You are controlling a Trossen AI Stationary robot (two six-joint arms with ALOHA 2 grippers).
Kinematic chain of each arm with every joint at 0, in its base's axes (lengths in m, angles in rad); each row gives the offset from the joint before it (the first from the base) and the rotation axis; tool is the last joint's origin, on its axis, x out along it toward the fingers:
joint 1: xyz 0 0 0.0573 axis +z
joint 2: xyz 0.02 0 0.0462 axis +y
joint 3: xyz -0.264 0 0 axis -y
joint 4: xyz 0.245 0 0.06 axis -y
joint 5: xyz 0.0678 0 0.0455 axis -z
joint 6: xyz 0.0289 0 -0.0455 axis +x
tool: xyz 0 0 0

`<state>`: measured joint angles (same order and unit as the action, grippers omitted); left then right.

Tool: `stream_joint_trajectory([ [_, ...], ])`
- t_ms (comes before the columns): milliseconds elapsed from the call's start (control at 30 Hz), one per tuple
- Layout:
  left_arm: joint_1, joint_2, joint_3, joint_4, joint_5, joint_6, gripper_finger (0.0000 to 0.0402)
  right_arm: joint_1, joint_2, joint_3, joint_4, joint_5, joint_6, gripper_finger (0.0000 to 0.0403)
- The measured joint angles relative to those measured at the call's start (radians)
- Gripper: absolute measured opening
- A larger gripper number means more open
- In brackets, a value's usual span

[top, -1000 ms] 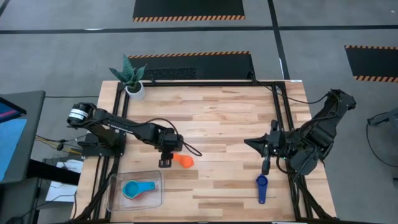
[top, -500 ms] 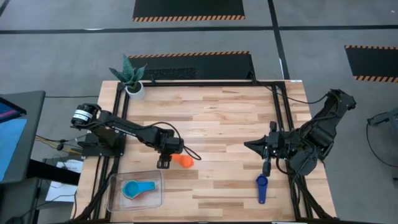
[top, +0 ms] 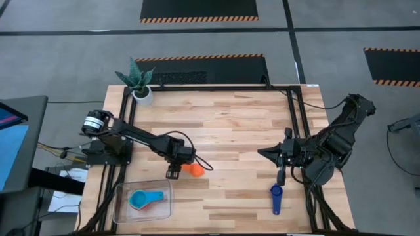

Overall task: Nest measuring cups in basket
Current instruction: Stack the orange measuring cup on top of the light blue measuring cup in the transparent bin

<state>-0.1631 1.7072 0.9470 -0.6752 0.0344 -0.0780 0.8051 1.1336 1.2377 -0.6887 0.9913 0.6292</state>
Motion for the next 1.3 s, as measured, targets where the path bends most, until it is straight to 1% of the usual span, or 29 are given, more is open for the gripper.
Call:
stream_joint_trajectory([
  [100, 0.001, 0.02, 0.003, 0.001, 0.023, 0.005, 0.0194, 0.0, 0.0, 0.0, -0.004, 0.0, 0.0, 0.0022],
  [400, 0.002, 0.041, 0.014, -0.003, 0.023, -0.022, 0.019, 0.0, 0.0, 0.0, -0.009, 0.0, 0.001, 0.0022],
  [500, 0.002, 0.043, 0.036, -0.023, 0.02, -0.022, 0.0169, 0.0, 0.0, 0.0, -0.014, 0.0, 0.001, 0.0022],
  [600, 0.002, 0.047, 0.053, -0.04, 0.015, -0.006, 0.0134, 0.0, 0.0, 0.0, -0.017, 0.0, 0.001, 0.0022],
  [733, 0.0, 0.048, 0.06, -0.037, 0.039, 0.006, 0.0087, 0.0, 0.0, 0.0, -0.017, 0.001, 0.0, 0.0022],
  [800, 0.0, 0.048, 0.06, -0.039, 0.054, 0.004, 0.0071, 0.0, 0.0, 0.0, -0.017, 0.001, 0.0, 0.0022],
  [1067, 0.0, 0.047, 0.06, -0.042, 0.071, -0.064, 0.0024, 0.0, 0.0, 0.0, -0.018, 0.001, 0.0, 0.0022],
  [1300, 0.001, 0.047, 0.06, -0.026, 0.068, -0.153, 0.0011, 0.0, 0.0, 0.0, -0.027, 0.001, 0.0, 0.0022],
])
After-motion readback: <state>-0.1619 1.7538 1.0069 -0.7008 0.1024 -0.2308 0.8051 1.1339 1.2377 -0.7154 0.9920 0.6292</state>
